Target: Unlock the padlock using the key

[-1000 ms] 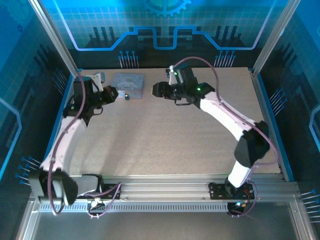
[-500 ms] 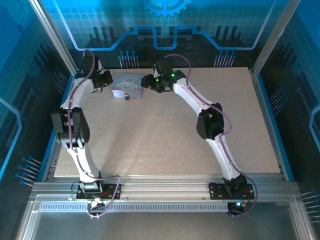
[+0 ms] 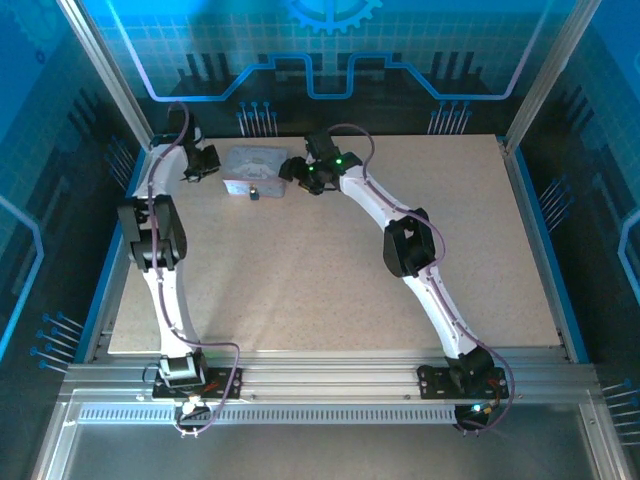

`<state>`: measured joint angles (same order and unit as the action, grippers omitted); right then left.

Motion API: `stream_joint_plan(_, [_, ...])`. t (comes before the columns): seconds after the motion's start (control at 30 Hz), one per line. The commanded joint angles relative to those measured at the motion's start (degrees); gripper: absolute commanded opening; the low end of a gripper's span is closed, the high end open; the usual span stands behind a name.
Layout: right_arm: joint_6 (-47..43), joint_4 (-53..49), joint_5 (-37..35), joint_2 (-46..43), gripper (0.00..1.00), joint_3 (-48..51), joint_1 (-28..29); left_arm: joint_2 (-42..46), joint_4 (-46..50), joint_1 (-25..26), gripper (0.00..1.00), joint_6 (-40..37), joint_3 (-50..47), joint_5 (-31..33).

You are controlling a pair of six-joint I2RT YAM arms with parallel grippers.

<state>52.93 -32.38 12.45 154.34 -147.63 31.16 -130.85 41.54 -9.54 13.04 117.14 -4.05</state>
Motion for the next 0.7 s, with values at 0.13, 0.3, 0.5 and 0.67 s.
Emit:
stream_joint_plan(0.13, [0.84,10.97,-0.65,4.89,0.71,-2.92,-0.40,-3.02,4.29,1.27,0.00,-4.06,3.61,-3.94])
stream_joint_plan(0.3, [0.85,14.02,-0.42,7.49,0.67,-5.39,-0.40,-3.66,4.74,2.75,0.00,-7.80,4.67,-5.10])
stream_joint_plan(0.5, [-0.95,13.89,0.42,7.16,0.52,-5.51,-1.00,-1.92,6.08,5.37,0.00,-12.17,5.31,-6.36])
stream_joint_plan(0.67, [-4.01,8.09,1.98,3.94,0.45,-2.17,-1.10,-1.13,7.37,8.01,0.00,-12.50,4.87,-8.70])
